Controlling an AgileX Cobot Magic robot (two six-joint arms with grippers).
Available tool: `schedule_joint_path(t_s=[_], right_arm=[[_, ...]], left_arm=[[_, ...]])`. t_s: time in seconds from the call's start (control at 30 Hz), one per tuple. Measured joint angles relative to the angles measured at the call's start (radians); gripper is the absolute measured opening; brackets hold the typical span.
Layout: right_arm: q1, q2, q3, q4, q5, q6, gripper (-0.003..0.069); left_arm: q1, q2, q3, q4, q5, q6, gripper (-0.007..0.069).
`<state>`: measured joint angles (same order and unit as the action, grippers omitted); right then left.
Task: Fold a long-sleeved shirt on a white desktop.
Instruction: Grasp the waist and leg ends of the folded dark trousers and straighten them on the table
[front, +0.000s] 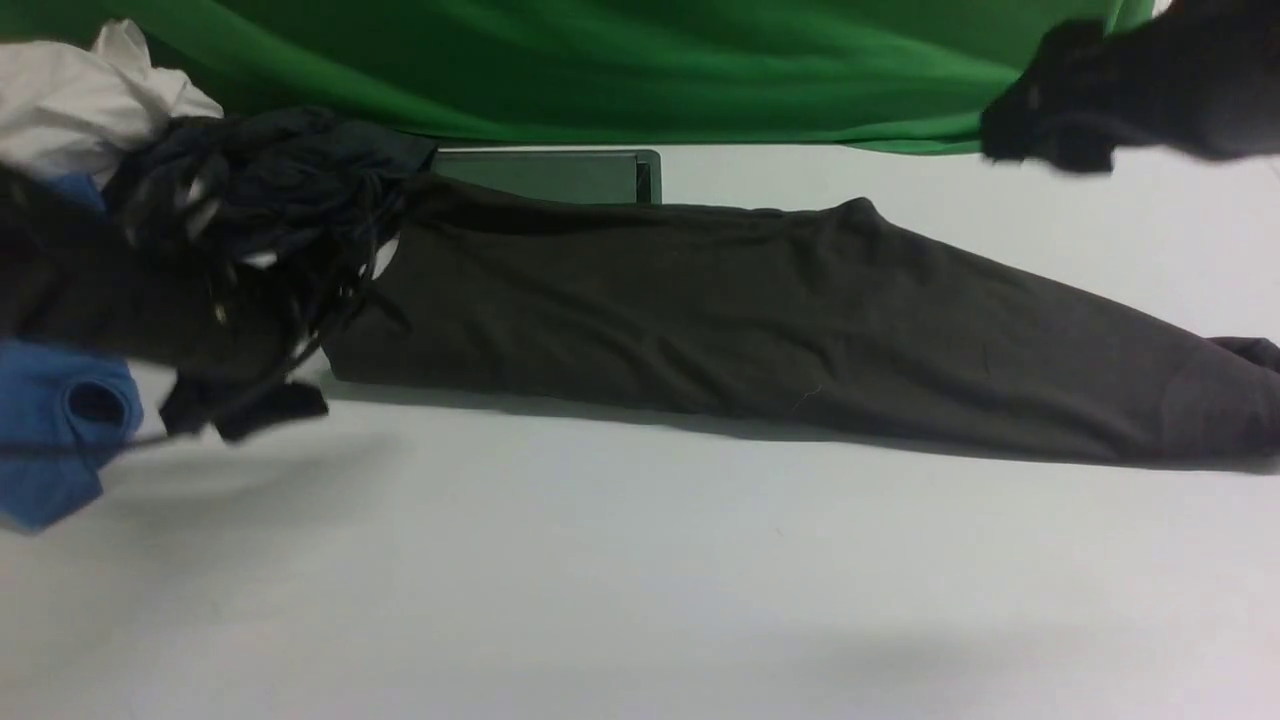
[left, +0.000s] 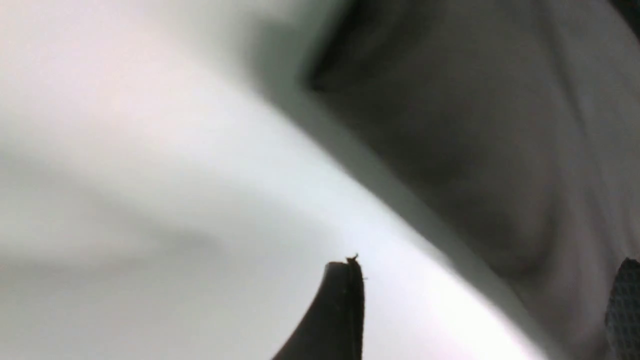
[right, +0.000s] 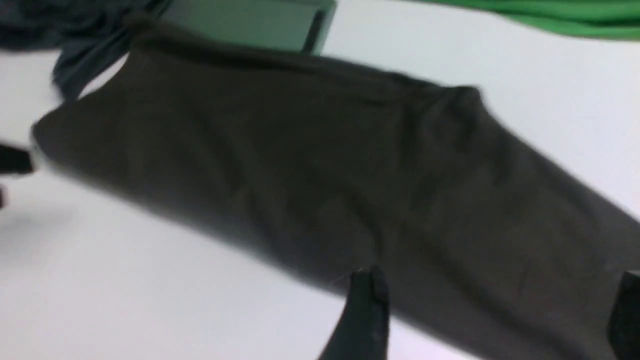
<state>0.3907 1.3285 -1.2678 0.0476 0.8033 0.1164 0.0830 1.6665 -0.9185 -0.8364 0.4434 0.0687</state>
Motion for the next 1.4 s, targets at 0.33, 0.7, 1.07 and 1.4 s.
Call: schedule_joint_path(t_s=[0.33, 0.7, 1.07, 1.4], right_arm=[[0.118, -0.001, 0.02, 0.005, 0.008, -0.03, 0.0587], [0.12, -0.001, 0.02, 0.004, 0.036, -0.053, 0.0479], [0.12, -0.012, 0.02, 0.003, 0.056, -0.038, 0.0028], [0.12, -0.167, 0.02, 0.003, 0.067, 0.001, 0.0013]], left_arm=[[-0.001, 0.204, -0.084, -0.261, -0.147, 0.255, 0.0693], [0.001, 0.276, -0.152, -0.302, -0.095, 0.415, 0.0405], [0.087, 0.201, -0.103, -0.277, 0.071, 0.485, 0.012], [0.291, -0.063, 0.048, -0.215, 0.062, 0.562, 0.012]])
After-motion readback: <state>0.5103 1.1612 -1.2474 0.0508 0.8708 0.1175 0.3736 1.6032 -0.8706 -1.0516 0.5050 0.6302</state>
